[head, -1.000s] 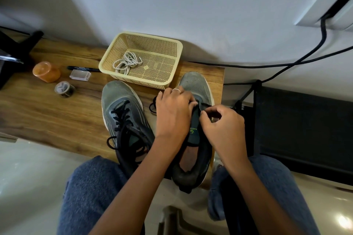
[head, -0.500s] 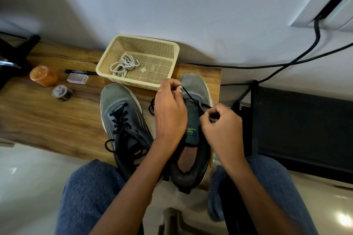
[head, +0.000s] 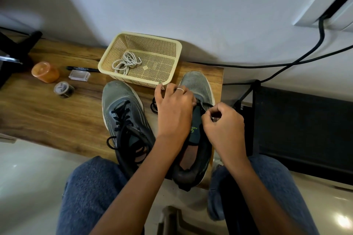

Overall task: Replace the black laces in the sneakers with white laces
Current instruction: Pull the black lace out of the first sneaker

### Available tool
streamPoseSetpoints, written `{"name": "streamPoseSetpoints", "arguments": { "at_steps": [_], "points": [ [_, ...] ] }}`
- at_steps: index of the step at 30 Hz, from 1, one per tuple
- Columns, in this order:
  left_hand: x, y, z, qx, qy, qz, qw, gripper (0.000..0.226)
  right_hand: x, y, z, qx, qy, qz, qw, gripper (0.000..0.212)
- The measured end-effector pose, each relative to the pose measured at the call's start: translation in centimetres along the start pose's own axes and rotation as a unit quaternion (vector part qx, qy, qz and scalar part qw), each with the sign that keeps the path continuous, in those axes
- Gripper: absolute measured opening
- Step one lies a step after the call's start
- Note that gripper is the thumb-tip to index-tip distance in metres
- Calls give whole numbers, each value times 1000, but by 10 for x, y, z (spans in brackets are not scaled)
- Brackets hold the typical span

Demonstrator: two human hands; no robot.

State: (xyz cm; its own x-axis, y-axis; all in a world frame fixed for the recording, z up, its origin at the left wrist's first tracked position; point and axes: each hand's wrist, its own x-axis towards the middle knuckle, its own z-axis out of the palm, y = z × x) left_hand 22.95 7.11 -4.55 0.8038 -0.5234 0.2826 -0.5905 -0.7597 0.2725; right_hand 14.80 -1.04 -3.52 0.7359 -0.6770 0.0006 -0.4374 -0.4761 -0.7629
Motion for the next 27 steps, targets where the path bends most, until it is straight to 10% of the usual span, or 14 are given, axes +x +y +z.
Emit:
{"name": "streamPoseSetpoints", "arguments": {
  "at_steps": [7,15,23,27],
  "points": [
    [-1,10,1,-141,22,-92,985,8,1,1,2,8,9,-6,1000,14],
    [10,-5,-11,-380,242,-328,831,7,1,6,2,21,14,1,1000,13],
    [9,-1,-17,-170,4,-88,981,19,3,5,1,12,7,7,1000,12],
    [8,-1,-16,-97,-81,-15,992,19,3,2,3,3,3,12,1000,11]
  ]
}}
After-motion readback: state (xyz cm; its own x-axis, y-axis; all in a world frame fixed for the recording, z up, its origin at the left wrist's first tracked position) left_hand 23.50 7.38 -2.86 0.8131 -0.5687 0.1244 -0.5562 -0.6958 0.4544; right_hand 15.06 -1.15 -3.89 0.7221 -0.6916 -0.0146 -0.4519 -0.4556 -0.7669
